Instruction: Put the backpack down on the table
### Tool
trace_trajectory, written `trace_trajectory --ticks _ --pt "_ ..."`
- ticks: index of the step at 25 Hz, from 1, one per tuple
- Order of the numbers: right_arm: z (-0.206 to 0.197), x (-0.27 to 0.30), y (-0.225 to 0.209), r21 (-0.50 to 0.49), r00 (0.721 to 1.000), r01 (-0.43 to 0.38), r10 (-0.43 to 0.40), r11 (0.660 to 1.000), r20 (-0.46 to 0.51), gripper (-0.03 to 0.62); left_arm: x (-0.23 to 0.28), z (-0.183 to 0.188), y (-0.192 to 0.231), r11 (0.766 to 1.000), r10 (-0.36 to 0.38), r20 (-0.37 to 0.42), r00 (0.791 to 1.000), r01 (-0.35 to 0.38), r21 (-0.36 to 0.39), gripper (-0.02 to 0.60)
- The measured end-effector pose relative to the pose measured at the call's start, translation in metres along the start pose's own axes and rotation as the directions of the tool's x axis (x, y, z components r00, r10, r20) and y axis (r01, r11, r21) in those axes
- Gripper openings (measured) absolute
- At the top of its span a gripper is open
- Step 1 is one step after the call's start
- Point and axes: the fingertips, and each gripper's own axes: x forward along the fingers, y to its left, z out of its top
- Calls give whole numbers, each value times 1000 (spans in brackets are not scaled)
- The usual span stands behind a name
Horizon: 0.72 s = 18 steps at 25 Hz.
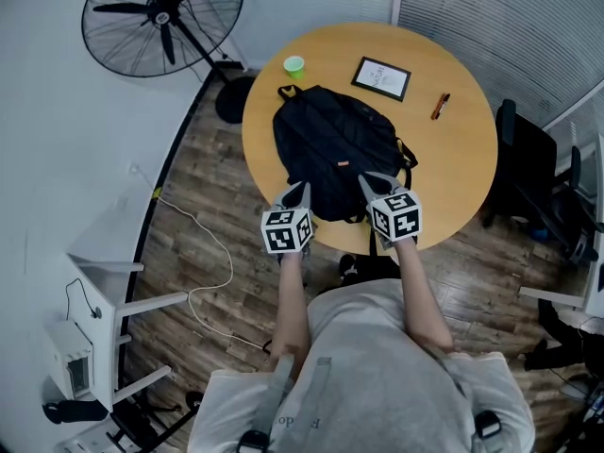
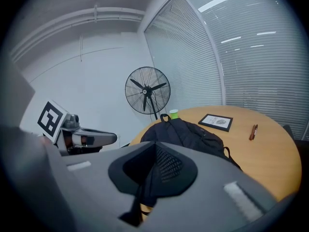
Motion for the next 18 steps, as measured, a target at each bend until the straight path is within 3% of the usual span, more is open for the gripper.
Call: trace_trajectory --ticks 18 --pt "-1 -10 -14 -18 999 41 -41 999 -8 0 1 1 -3 1000 -9 -7 1000 9 10 -2"
